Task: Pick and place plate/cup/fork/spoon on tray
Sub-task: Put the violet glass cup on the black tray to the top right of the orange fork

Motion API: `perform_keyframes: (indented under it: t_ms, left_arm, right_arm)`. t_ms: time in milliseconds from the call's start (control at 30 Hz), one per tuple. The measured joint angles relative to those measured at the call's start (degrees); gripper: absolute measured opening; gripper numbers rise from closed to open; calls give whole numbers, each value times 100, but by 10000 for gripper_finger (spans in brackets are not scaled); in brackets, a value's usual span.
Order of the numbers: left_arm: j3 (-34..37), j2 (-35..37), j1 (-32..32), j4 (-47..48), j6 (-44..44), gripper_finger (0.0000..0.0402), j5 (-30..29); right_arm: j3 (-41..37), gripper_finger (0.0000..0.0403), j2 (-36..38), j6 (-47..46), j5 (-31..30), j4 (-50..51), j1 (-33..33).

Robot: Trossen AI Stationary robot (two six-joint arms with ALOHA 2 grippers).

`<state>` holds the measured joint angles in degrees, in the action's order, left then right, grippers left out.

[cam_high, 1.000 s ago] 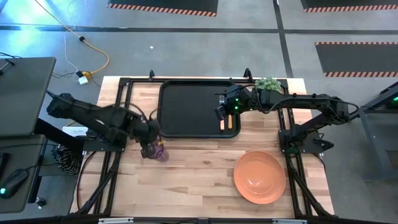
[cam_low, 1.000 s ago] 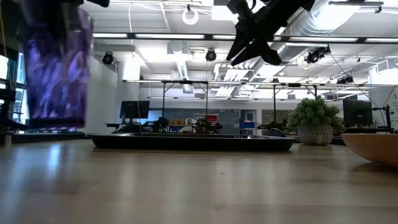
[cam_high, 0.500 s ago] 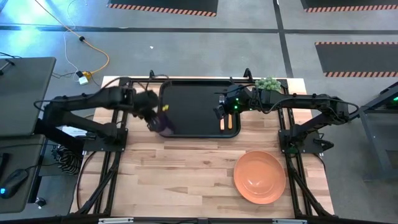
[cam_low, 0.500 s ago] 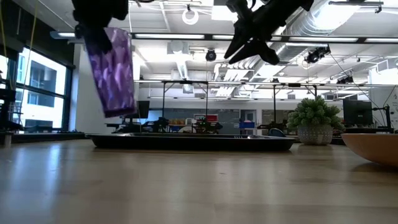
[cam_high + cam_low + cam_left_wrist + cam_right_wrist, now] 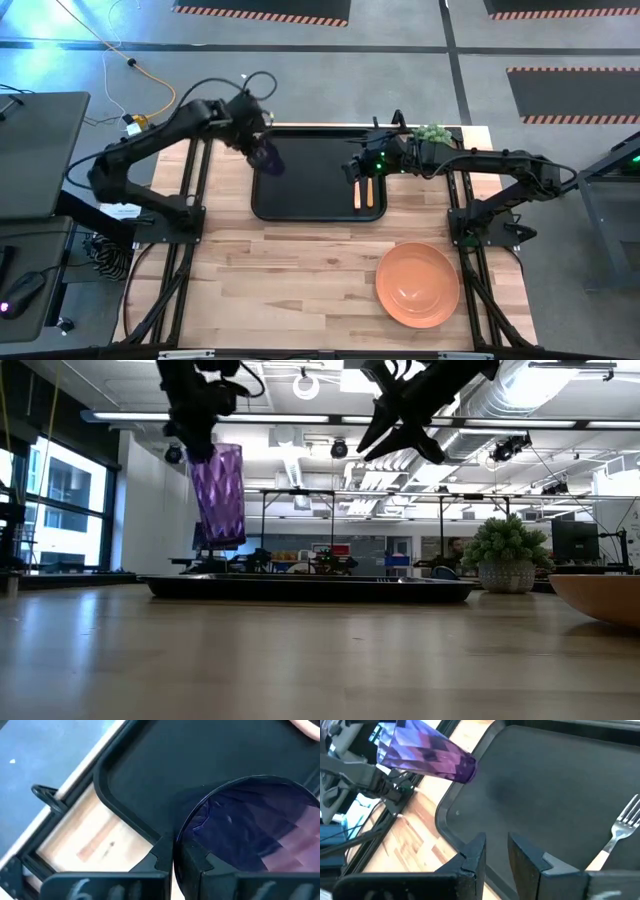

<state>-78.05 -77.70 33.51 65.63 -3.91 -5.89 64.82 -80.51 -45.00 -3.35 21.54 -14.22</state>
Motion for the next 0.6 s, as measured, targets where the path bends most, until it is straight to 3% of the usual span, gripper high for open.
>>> perform_keyframes:
  t_ms: [267, 433, 600]
  left_arm:
    - [-664, -966, 866, -6, 943, 7, 458]
    - [-731, -1430, 1412, -34, 1111, 7, 911]
    - [-731, -1735, 1737, -218, 1218, 7, 946]
  right_arm:
    - [0, 71, 0, -17, -7, -2, -269]
    - [0, 71, 0, -15, -7, -2, -351]
    - [0, 71, 0, -15, -8, -2, -380]
